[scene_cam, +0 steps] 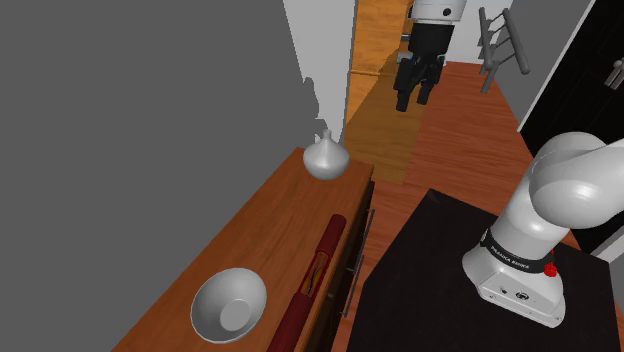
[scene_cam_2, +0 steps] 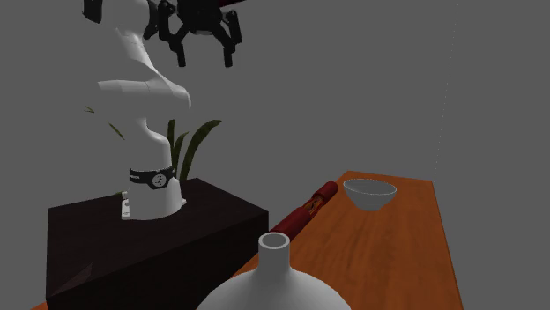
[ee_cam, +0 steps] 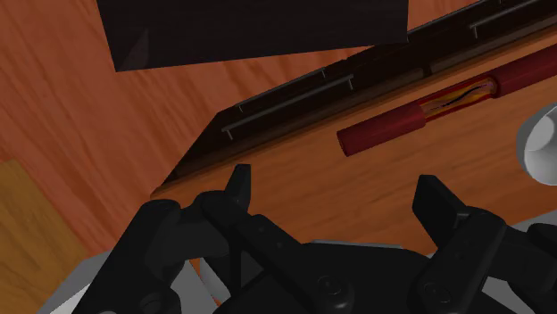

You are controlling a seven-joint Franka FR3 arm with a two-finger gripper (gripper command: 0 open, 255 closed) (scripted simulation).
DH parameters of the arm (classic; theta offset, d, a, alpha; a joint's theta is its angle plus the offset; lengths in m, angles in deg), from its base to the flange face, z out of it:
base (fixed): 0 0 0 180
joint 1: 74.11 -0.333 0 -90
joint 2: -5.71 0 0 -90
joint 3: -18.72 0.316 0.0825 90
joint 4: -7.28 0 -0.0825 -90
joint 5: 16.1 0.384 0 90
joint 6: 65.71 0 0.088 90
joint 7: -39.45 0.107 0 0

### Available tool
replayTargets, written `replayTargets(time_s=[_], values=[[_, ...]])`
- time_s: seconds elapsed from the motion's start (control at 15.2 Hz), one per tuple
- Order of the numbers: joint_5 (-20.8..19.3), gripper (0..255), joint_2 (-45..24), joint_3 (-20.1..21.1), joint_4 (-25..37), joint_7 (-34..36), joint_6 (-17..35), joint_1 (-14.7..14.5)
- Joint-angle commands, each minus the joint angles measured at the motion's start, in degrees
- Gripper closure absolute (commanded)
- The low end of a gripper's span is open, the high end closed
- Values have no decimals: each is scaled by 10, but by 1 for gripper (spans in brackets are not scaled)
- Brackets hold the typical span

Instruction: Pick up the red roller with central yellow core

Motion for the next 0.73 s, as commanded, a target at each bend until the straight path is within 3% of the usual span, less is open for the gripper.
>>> replayTargets(time_s=[0.0,0.66], values=[[0,0,0,0,0,0,0,0],[95,0,-4,162,-109,255,114,-4]])
